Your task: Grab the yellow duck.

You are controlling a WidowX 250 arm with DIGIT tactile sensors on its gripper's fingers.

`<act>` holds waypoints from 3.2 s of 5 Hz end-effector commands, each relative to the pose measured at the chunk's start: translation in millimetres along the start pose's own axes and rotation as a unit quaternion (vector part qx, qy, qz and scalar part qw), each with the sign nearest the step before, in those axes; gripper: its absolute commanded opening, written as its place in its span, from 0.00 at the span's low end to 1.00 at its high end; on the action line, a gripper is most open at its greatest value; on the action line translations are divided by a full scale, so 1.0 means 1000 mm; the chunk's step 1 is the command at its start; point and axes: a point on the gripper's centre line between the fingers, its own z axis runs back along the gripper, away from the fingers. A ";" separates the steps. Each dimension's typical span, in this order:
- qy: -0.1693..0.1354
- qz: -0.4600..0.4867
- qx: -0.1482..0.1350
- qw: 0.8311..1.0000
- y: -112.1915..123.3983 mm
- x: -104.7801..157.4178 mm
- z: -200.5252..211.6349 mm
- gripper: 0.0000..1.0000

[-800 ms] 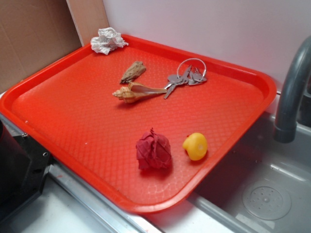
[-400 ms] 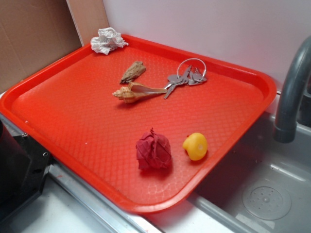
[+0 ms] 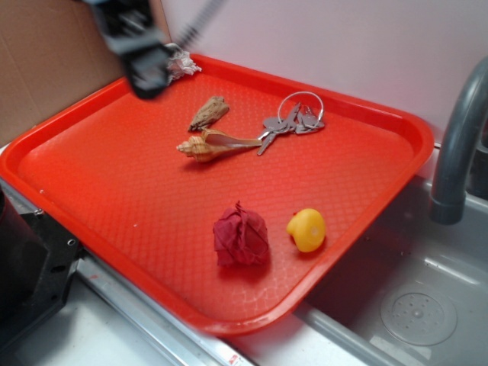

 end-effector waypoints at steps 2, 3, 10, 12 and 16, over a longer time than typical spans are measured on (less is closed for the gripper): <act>-0.092 -0.165 -0.029 0.982 -0.052 0.045 -0.042 1.00; -0.078 -0.130 -0.039 0.988 -0.060 0.043 -0.065 1.00; -0.036 -0.092 -0.068 0.993 -0.106 0.004 -0.108 1.00; -0.093 -0.064 -0.049 0.992 -0.083 0.000 -0.068 1.00; -0.081 -0.042 -0.024 0.996 -0.064 0.036 -0.107 1.00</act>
